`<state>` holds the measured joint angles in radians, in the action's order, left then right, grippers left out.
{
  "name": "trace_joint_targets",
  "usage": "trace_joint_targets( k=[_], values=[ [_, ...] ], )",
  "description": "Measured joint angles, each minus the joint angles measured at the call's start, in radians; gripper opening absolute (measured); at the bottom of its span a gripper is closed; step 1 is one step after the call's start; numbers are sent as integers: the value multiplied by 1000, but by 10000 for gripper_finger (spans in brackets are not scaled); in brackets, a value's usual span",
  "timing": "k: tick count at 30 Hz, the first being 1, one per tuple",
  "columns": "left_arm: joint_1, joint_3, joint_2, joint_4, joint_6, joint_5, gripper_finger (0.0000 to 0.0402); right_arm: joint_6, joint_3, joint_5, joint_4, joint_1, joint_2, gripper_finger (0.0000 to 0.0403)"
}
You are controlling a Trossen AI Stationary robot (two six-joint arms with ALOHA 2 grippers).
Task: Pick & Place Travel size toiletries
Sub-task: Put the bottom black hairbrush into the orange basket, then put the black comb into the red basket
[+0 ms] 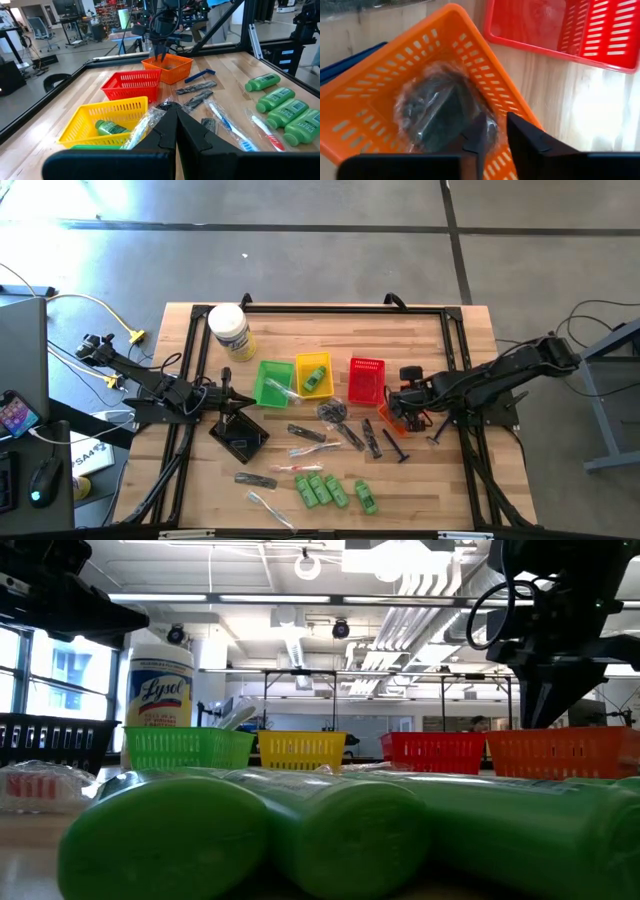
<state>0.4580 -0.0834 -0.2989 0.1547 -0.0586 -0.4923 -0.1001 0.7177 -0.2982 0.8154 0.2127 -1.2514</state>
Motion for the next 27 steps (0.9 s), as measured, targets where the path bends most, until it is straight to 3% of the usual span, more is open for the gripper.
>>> trace_joint_targets(
  k=[5,10,14,19,27],
  values=[
    [0,0,0,0,0,0,0,-3,0,-55,-2,0,0,118],
    [0,0,0,0,0,0,0,-35,21,-97,-5,0,26,127],
    [0,0,0,-4,0,5,0,-94,86,-69,-73,13,63,115],
    [0,0,0,-15,0,5,0,-196,154,84,-292,31,77,92],
    [0,0,0,-21,-16,4,0,-333,154,99,-341,87,-99,30]
  ],
)
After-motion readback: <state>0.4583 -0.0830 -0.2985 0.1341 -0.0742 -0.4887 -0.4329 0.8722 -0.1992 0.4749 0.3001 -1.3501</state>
